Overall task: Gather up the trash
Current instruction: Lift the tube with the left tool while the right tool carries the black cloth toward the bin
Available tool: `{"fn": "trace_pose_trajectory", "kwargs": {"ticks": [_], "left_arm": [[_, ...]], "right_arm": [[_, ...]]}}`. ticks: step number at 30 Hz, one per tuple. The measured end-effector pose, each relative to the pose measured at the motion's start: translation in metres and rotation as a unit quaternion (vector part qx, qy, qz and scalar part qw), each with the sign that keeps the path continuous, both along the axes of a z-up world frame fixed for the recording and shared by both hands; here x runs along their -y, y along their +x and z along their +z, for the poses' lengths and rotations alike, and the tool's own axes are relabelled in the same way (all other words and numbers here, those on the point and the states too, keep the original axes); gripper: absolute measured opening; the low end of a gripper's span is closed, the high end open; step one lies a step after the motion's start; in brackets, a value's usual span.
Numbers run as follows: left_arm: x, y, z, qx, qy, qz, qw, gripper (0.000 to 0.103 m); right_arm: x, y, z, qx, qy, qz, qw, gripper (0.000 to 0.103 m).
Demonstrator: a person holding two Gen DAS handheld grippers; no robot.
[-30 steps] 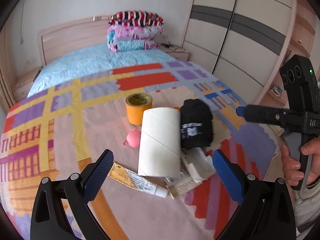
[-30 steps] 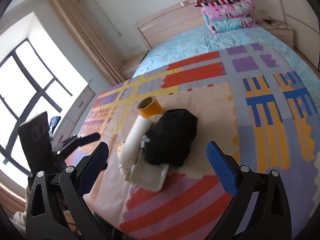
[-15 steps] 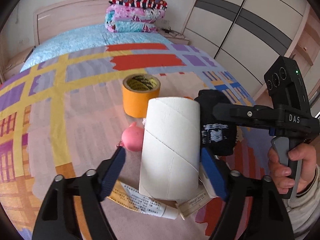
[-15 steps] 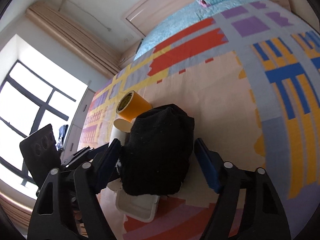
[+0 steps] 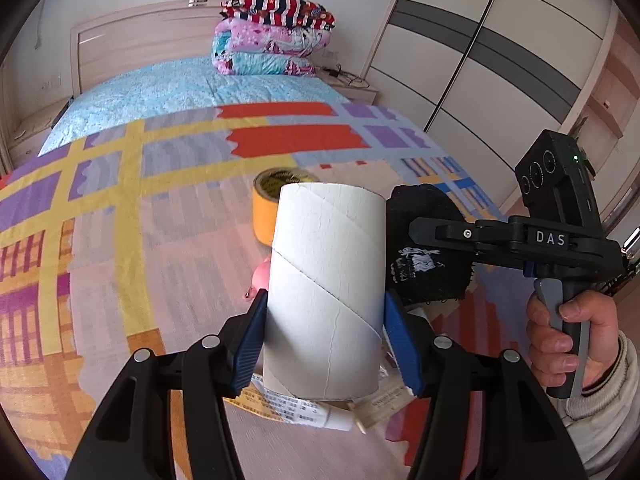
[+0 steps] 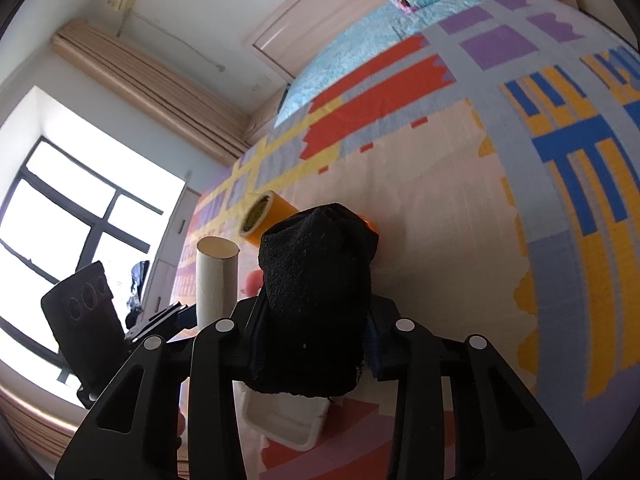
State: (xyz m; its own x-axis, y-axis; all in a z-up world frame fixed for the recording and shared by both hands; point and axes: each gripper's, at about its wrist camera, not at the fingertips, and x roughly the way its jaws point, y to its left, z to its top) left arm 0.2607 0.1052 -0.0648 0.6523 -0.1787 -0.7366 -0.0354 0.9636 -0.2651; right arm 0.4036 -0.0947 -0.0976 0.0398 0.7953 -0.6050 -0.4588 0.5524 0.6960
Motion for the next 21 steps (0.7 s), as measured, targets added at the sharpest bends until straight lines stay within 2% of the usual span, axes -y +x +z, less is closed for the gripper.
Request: {"fn": "trace_pose_trajectory", "kwargs": {"ticks": [14, 18, 21], "left_arm": [[0.007, -0.042, 0.038, 0.038, 0.011, 0.014, 0.9991, 0.055], [0.012, -0.052, 0.049, 0.049, 0.014, 0.013, 0.9986, 0.055], [0.013, -0.058, 0.053, 0.054, 0.014, 0.015, 0.9984, 0.055]], "right_arm": [[0.016, -0.014, 0.045, 0.052, 0.009, -0.004, 0.999, 0.037], [0.018, -0.016, 0.055, 0.076, -0.004, -0.006, 0.997, 0.037], [0.021, -0.014, 0.057, 0.079, -0.007, -0.011, 0.997, 0.038]]}}
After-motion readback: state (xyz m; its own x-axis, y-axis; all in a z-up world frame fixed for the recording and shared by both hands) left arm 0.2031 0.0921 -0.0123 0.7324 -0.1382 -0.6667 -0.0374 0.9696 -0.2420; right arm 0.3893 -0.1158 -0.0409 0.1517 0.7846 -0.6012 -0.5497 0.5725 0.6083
